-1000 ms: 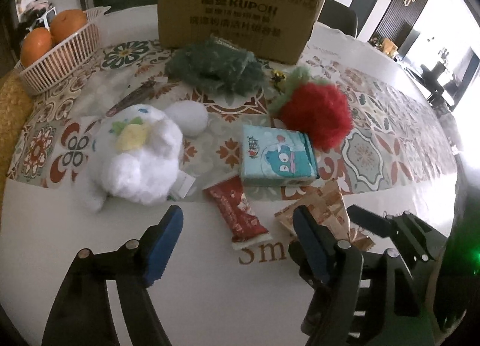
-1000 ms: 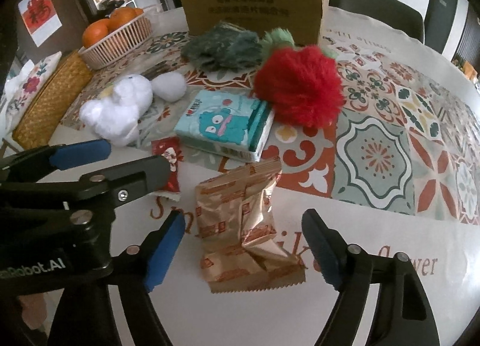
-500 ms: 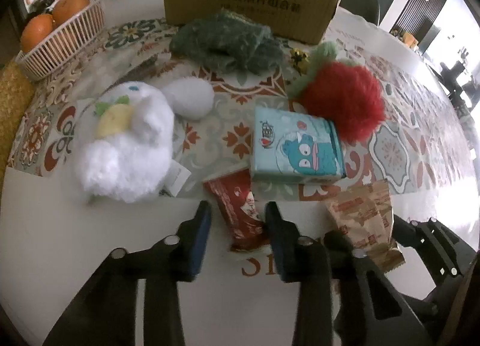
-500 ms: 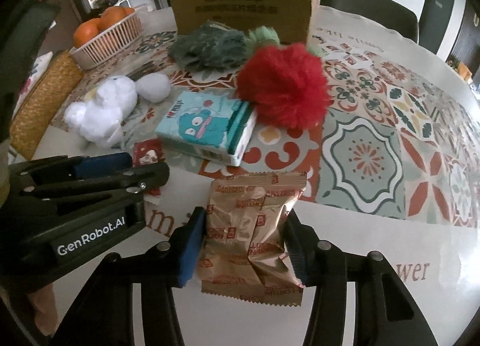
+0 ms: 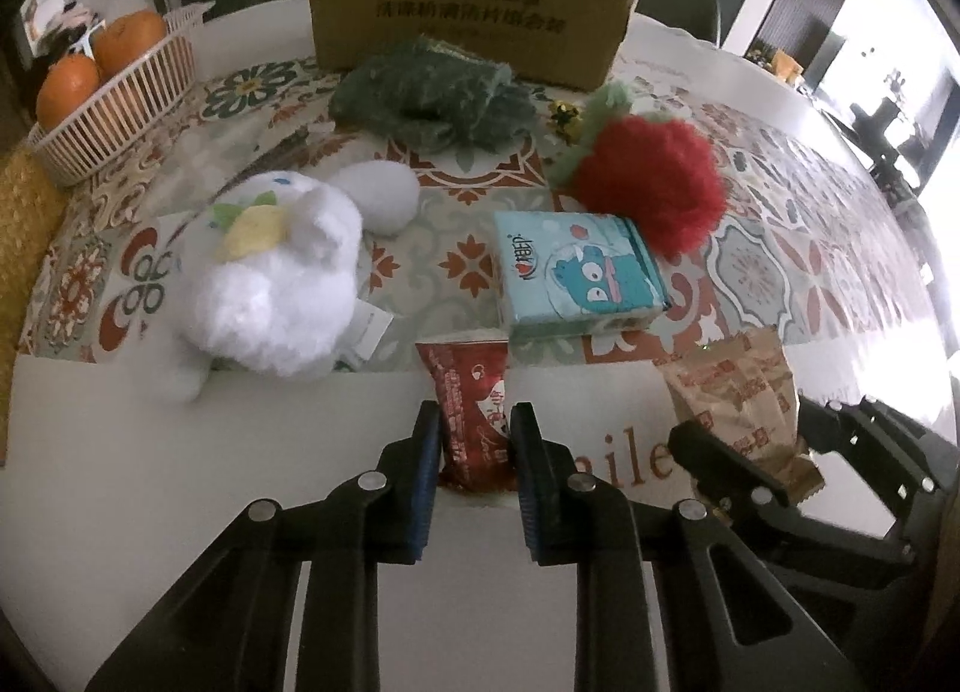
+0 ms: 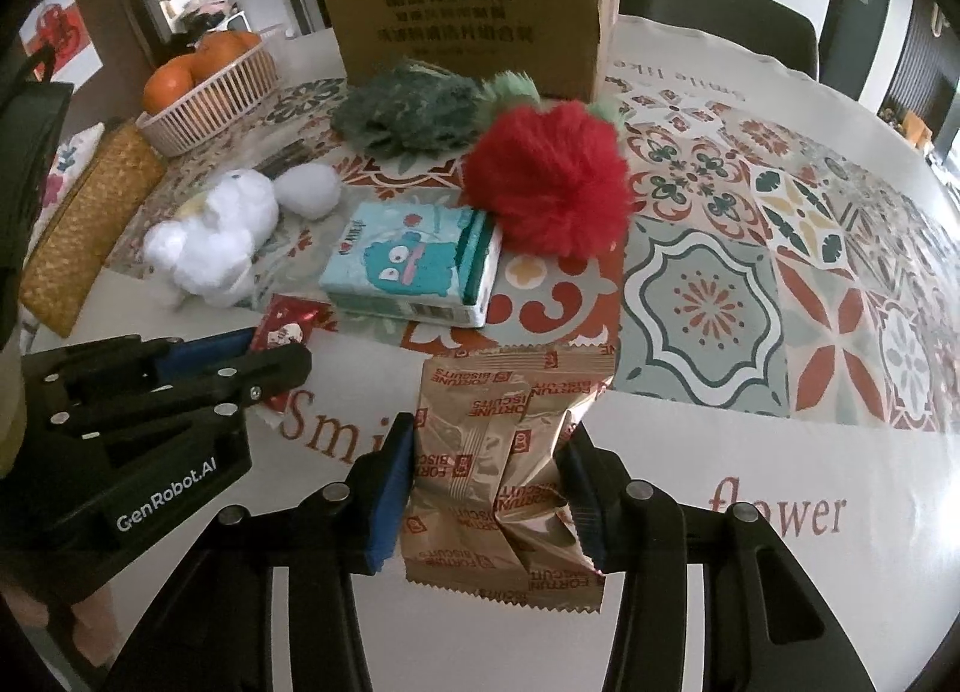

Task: Organize soft objects
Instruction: 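Close the left gripper on the red snack bar while the right holds the biscuit packet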

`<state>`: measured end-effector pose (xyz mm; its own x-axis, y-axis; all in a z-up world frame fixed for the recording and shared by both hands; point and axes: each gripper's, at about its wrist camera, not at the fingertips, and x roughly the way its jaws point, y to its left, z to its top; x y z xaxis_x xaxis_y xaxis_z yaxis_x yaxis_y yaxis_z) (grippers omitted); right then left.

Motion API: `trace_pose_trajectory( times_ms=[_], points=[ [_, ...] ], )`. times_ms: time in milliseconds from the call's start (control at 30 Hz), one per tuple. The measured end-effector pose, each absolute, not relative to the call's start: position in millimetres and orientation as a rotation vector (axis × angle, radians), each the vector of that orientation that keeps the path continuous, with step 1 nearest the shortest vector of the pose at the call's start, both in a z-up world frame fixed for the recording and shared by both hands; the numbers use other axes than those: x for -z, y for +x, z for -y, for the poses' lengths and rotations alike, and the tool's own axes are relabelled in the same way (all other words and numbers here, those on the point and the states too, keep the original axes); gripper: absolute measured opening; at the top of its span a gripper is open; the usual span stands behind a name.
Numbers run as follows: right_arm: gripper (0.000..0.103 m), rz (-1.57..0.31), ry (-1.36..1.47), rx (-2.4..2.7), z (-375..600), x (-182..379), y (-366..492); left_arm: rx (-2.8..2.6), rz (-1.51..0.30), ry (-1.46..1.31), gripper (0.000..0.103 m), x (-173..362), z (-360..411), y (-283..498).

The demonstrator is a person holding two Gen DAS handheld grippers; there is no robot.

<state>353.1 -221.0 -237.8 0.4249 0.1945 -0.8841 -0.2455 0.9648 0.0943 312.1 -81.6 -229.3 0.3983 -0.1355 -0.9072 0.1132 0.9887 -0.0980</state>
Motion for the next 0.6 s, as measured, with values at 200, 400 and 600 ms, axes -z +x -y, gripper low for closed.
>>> trace_pose_trajectory(
  times_ms=[200,400,600],
  points=[
    [0.047,-1.078,-0.031,-0.255,221,224,343,0.177,-1.118,-0.006,0.023,218,75,298],
    [0.047,-1.047,-0.026,-0.243,220,204,334,0.207,-1.051,0.006,0.023,198,68,286],
    [0.047,-0.992,-0.027,-0.243,214,177,328,0.203,-0.981,0.013,0.023,172,59,279]
  ],
)
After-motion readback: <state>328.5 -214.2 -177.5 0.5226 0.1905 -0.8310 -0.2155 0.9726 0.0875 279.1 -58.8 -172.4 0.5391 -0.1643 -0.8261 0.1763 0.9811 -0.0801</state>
